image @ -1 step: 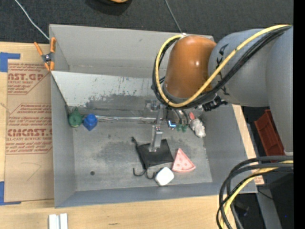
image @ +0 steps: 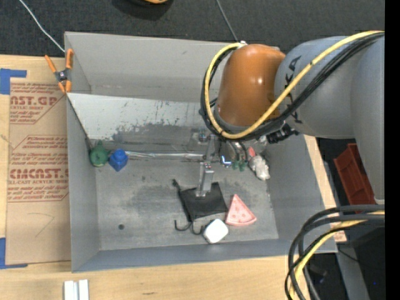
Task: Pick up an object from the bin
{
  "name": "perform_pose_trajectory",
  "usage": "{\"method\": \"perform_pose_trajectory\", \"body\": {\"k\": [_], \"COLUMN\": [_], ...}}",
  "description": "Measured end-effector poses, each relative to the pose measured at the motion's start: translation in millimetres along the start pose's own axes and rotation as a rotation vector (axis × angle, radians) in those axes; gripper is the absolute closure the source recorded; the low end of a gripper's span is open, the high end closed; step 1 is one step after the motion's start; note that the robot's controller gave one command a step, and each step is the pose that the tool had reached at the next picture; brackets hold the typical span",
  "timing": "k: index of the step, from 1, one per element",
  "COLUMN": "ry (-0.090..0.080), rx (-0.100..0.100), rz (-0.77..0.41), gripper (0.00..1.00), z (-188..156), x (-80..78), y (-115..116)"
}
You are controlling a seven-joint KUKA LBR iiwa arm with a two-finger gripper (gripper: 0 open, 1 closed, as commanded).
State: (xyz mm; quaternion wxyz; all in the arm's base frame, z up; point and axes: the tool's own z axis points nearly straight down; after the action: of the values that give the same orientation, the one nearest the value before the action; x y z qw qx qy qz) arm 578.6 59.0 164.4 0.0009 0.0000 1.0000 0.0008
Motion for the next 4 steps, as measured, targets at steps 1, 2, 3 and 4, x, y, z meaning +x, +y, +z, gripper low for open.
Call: {"method": "perform_pose_trajectory", "body": {"k": [1, 2, 3, 4], "ry": [0.004, -0.002, 0.002, 0.002], "rx": [0.0, 0.0, -0.001, -0.002], "rz": [-0.117, -0.052, -0.249, -0.249], "gripper": [0.0, 0.0, 1.0, 1.0], "z": [79, 90, 94, 94], "x": [21.1, 14.5, 8.0, 8.0], "y": [-30, -53, -47, -47]}}
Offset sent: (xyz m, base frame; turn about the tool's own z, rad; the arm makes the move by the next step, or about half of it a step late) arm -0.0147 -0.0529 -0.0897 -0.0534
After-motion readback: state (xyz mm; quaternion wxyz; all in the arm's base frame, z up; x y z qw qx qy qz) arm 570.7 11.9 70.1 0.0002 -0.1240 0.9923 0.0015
